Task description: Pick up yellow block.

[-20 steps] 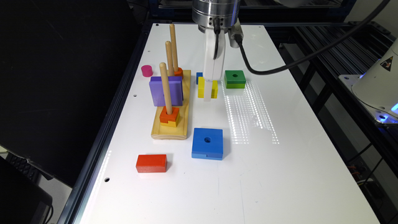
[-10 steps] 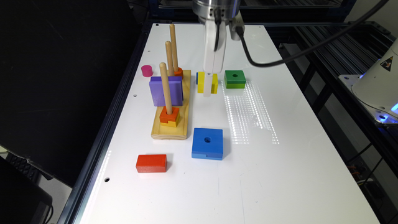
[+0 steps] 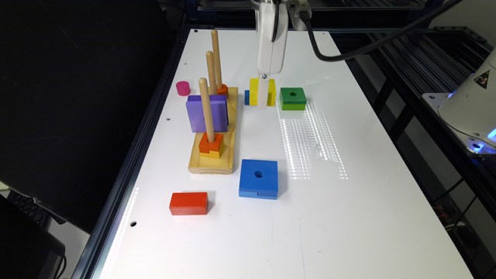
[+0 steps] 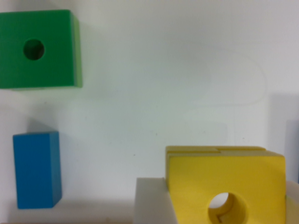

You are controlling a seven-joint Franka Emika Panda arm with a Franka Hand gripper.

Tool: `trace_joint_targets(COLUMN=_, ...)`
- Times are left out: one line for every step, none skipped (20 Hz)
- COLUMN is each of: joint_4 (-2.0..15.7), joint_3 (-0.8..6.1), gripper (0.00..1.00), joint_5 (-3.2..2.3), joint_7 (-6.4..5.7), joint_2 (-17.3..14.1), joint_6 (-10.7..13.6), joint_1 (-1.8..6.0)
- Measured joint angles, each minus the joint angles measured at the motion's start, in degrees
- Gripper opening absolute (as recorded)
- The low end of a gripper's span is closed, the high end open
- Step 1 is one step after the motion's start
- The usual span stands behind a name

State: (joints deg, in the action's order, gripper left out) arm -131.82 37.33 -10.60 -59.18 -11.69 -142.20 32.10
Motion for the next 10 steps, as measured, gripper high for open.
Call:
trace_joint_targets(joint_4=0.03, joint_3=0.15, gripper=0.00, joint_5=0.19, joint_7=0.14, joint_2=0.07, joint_6=0.00, joint_1=0.12)
trace_joint_targets(joint_4=0.16, joint_3=0.43, gripper=0.00, joint_5=0.30, joint_7=0.50, joint_2=0.34, joint_6=0.17, joint_1=0.30)
trace_joint_targets(joint_4=0.22, joint_3=0.72, gripper=0.00, joint_5=0.59, joint_7=0.93, joint_2=0.84, joint_6=0.55, joint_1=0.52)
trace_joint_targets(joint_4=0.31, joint_3=1.04, gripper=0.00, joint_5=1.18, joint_7=1.10, joint_2=1.40, joint_6=0.98, joint_1=0.74)
trace_joint_targets(joint_4=0.39, joint_3=1.47, gripper=0.00, joint_5=1.94, joint_7=1.77, joint_2=2.36, joint_6=1.82, joint_1=1.07)
trace_joint_targets(joint_4=0.40, joint_3=1.83, gripper=0.00, joint_5=2.70, joint_7=2.02, joint_2=3.19, joint_6=2.46, joint_1=1.36)
trace_joint_targets(joint_4=0.45, joint_3=2.14, gripper=0.00, joint_5=3.58, joint_7=2.47, joint_2=4.04, joint_6=3.12, joint_1=1.62)
trace_joint_targets(joint_4=0.42, joint_3=2.43, gripper=0.00, joint_5=4.11, joint_7=3.03, joint_2=4.75, joint_6=3.60, joint_1=1.82)
trace_joint_targets(joint_4=0.40, joint_3=2.70, gripper=0.00, joint_5=4.68, joint_7=3.42, joint_2=5.34, joint_6=4.02, joint_1=2.03)
trace_joint_targets(joint_4=0.33, joint_3=2.95, gripper=0.00, joint_5=5.20, joint_7=3.85, joint_2=5.85, joint_6=4.36, joint_1=2.29)
